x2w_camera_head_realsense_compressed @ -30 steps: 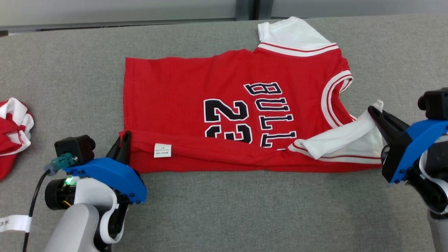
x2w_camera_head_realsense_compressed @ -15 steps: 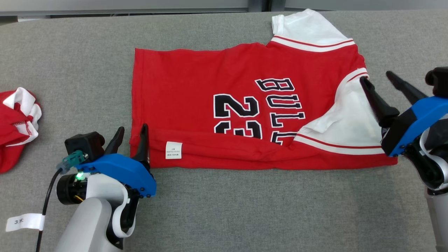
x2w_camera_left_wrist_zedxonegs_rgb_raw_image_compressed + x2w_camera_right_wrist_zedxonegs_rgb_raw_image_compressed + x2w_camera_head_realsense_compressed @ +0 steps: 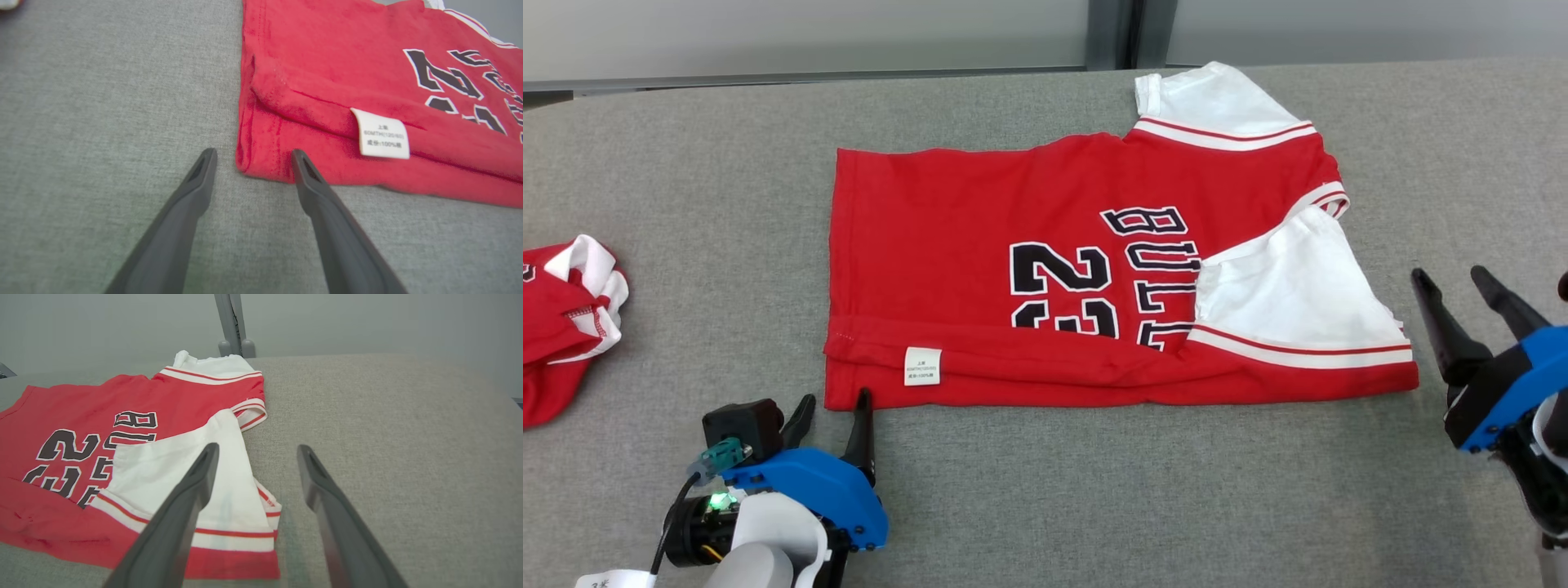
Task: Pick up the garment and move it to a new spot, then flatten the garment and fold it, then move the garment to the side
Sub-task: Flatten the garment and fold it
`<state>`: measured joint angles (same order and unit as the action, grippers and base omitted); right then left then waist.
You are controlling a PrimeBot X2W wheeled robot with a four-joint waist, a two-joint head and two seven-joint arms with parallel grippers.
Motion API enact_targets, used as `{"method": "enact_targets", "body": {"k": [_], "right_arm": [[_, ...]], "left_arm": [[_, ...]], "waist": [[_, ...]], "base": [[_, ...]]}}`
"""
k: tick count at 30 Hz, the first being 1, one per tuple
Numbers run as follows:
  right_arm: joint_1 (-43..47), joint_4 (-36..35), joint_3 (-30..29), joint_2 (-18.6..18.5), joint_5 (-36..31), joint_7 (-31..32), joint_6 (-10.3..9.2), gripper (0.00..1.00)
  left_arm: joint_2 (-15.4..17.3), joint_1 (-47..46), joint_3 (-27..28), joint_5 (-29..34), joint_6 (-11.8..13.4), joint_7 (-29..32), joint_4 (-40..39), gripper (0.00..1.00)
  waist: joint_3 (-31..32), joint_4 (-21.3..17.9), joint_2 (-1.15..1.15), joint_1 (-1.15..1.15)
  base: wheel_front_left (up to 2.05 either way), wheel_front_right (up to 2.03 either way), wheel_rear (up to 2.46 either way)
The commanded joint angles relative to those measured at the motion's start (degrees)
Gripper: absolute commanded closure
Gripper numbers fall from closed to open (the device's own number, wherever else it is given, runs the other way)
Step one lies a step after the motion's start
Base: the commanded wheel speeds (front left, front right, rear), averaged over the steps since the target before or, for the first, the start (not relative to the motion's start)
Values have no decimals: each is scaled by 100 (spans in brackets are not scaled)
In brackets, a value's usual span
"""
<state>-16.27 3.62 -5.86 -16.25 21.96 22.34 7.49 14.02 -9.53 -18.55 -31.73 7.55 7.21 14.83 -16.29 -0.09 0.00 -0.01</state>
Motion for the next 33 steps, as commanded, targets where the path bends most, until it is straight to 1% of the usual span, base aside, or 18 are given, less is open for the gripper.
{"method": "enact_targets", "body": {"k": [1, 4, 7, 8, 9, 12, 14, 19, 21, 22, 23, 25, 27, 29, 33], "right_arm": [[197, -105, -105, 124, -33, 55, 1, 0], [453, -207, -298, 320, -147, 115, 1, 0], [641, -138, -401, 573, -380, 176, 1, 0], [674, -82, -455, 676, -466, 207, 1, 0], [679, -2, -503, 780, -523, 211, 1, 0], [539, 301, -583, 980, -807, 154, 1, 0], [374, 551, -583, 1095, -843, 66, 1, 0], [27, 1186, -516, 1230, -898, -126, 1, 0], [-57, 1457, -479, 1268, -992, -65, 1, 0], [-78, 1557, -452, 1289, -1023, -28, 1, 7], [-97, 1629, -427, 1304, -1035, -1, 1, 100], [-91, 1592, -333, 1328, -988, -23, 2, 100], [11, 1386, -348, 1314, -994, -98, 1, 100], [170, 1045, -402, 1293, -983, -113, 1, 100], [696, 195, -480, 1295, -976, 173, 1, 100]], "left_arm": [[8, -69, -8, 51, 45, -36, 44, 0], [-37, -204, -16, 109, 116, -95, 130, 0], [17, -286, -52, 233, 269, -9, 299, 0], [27, -310, -78, 257, 304, 48, 345, 53], [16, -300, -98, 237, 313, 115, 367, 100], [28, -214, -147, 180, 315, 274, 370, 100], [44, -164, -144, 152, 305, 287, 345, 100], [48, -96, -171, 98, 265, 304, 343, 100], [37, -105, -208, 91, 257, 322, 345, 100], [30, -113, -226, 86, 252, 329, 349, 100], [21, -115, -245, 81, 243, 333, 349, 100], [1, -112, -256, 74, 222, 323, 308, 100], [15, -61, -216, 36, 210, 247, 216, 100], [50, 39, -161, 5, 250, 200, 43, 100], [238, 397, -31, -77, 353, 290, -438, 100]], "waist": [[14, -30, 0, 1], [13, -66, 0, 1], [-15, -137, 0, 1], [-27, -162, 0, 1], [-44, -186, 0, 1], [-120, -239, 0, 1], [-180, -250, 0, 1], [-279, -250, 0, 1], [-295, -233, 0, 1], [-295, -222, 0, 1], [-288, -212, 0, 1], [-257, -193, 0, 1], [-184, -180, 0, 1], [-85, -183, 0, 1], [118, -220, 0, 1]], "base": [[0, 0, 0], [0, 0, 0], [0, 0, 0], [0, 0, 0], [0, 0, 0], [0, 0, 0], [0, 0, 0], [0, 0, 0], [0, 0, 0], [0, 0, 0], [0, 0, 0], [0, 0, 0], [0, 0, 0], [0, 0, 0], [0, 0, 0]]}}
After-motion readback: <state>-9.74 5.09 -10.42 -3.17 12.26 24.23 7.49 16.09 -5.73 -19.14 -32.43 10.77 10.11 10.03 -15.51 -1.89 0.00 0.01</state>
